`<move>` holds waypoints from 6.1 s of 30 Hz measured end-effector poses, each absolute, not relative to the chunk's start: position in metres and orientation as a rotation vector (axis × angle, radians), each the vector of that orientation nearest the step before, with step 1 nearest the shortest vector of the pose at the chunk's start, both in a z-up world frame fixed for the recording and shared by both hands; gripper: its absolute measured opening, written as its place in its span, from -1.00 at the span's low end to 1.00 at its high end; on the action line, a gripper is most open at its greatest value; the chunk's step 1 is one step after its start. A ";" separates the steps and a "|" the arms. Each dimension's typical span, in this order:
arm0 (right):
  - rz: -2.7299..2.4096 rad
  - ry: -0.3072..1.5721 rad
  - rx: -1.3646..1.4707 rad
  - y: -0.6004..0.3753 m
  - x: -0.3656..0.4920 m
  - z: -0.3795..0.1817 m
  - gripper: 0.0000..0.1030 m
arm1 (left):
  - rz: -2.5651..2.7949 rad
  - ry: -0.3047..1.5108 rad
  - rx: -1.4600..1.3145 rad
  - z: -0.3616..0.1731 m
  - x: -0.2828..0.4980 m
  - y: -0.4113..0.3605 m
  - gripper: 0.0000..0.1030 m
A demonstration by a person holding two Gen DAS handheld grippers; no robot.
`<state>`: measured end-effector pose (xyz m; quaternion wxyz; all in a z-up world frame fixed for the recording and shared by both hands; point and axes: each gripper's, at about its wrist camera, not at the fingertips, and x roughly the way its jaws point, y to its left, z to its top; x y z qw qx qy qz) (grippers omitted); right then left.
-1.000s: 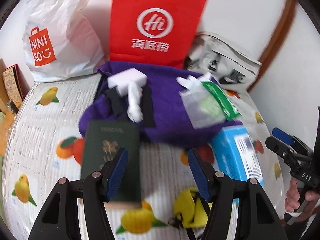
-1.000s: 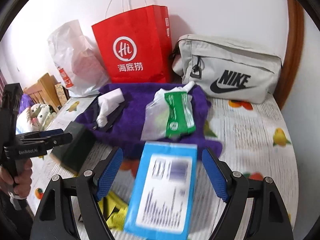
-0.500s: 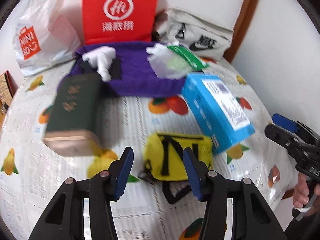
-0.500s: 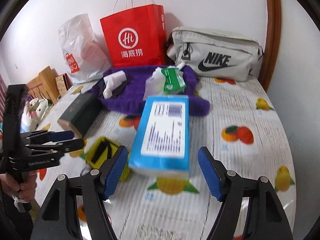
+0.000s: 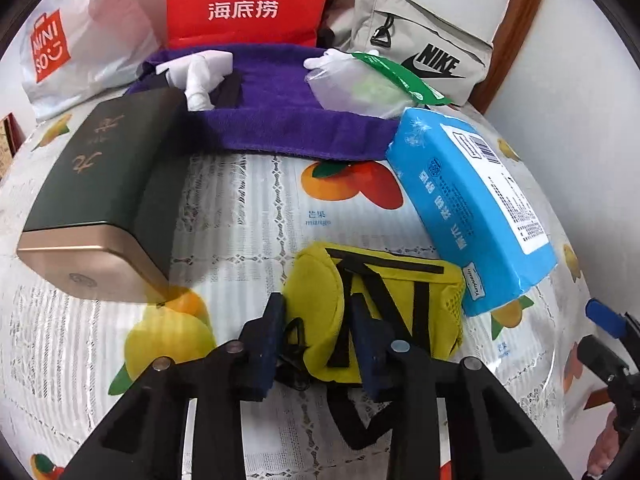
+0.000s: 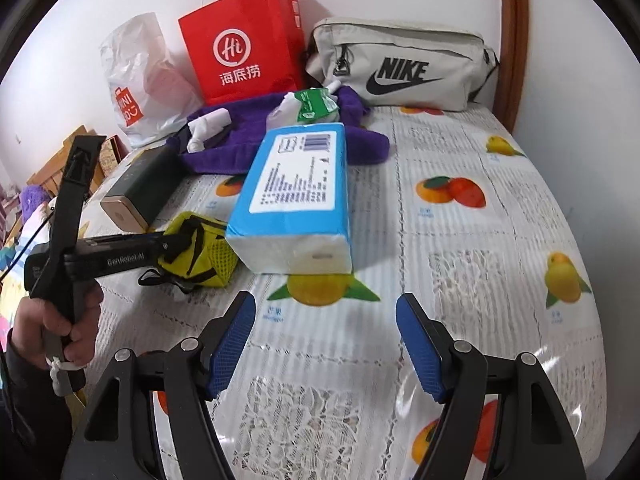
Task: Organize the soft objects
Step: 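Grasp the yellow mesh pouch by its black strap with the left gripper, then grasp the small white snack packet with the right gripper while the left holds the pouch, then carry the yellow pouch and snack packet toward the purple towel with both grippers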
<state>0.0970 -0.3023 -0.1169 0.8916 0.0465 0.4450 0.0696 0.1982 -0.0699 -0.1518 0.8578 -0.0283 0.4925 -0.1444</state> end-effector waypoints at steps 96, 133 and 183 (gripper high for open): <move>0.103 0.891 0.021 -0.257 0.076 -0.163 -0.93 | -0.149 0.972 -0.354 -0.153 0.130 0.080 -0.58; 0.156 0.806 0.033 -0.256 0.143 -0.078 -0.93 | -0.119 0.861 -0.342 -0.065 0.156 0.082 -0.58; 0.232 0.879 -0.003 -0.230 0.324 -0.092 -0.93 | -0.084 0.908 -0.158 -0.067 0.316 0.047 -0.58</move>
